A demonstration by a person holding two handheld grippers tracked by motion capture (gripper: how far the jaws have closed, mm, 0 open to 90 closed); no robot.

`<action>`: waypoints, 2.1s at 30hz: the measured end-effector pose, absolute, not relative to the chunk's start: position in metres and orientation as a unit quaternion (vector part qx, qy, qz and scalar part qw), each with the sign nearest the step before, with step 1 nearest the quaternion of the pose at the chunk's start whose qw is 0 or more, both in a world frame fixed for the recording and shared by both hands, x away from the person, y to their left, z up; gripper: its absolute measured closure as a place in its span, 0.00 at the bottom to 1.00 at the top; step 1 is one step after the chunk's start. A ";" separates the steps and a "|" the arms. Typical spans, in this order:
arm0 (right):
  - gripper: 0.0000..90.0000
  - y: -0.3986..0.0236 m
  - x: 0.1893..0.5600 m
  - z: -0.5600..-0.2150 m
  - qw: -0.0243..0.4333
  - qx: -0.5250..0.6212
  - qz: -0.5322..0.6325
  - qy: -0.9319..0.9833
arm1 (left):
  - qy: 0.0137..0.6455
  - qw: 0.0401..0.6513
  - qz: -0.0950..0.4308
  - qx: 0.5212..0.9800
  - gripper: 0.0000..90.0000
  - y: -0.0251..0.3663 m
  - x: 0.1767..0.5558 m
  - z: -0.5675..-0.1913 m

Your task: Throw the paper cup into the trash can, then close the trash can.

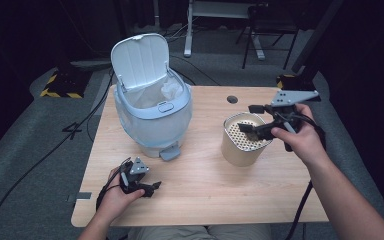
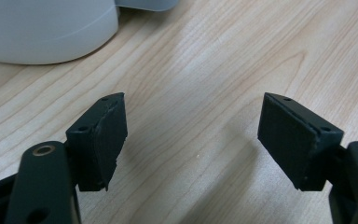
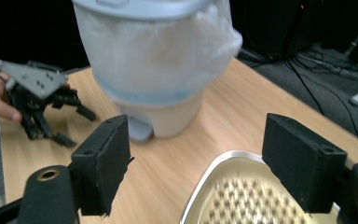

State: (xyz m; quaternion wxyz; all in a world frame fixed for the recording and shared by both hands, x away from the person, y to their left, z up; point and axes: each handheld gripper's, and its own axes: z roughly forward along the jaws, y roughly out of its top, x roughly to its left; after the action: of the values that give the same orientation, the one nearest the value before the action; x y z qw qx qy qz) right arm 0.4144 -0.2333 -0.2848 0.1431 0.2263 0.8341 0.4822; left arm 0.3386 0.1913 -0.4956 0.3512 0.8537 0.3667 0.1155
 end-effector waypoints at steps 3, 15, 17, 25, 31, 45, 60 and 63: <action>0.28 -0.249 0.406 -0.299 0.146 0.237 0.475 0.834 | 0.372 0.350 0.116 0.852 0.28 0.193 0.338 -0.494; 0.27 -0.287 0.385 -0.351 0.134 0.272 0.466 0.831 | 0.377 0.356 0.126 0.845 0.29 0.198 0.334 -0.480; 0.27 -0.294 0.380 -0.363 0.141 0.277 0.458 0.833 | 0.378 0.363 0.128 0.842 0.29 0.200 0.333 -0.477; 0.26 -0.308 0.371 -0.401 0.144 0.298 0.438 0.836 | 0.368 0.394 0.128 0.832 0.29 0.204 0.330 -0.460; 0.26 -0.316 0.367 -0.430 0.145 0.320 0.419 0.837 | 0.360 0.430 0.136 0.817 0.31 0.212 0.326 -0.438; 0.24 -0.336 0.365 -0.489 0.155 0.376 0.392 0.825 | 0.331 0.484 0.126 0.800 0.34 0.229 0.322 -0.408; 0.18 -0.338 0.368 -0.504 0.171 0.383 0.365 0.832 | 0.296 0.524 0.137 0.787 0.30 0.247 0.333 -0.346; 0.17 -0.337 0.369 -0.504 0.171 0.382 0.363 0.833 | 0.267 0.530 0.128 0.795 0.29 0.251 0.337 -0.330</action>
State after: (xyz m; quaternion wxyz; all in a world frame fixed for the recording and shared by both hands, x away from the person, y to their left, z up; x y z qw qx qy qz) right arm 0.3687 -0.3374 -0.5039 0.1708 0.3821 0.8326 0.3628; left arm 0.3370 0.2509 -0.3295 0.5298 0.7948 0.2670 0.1276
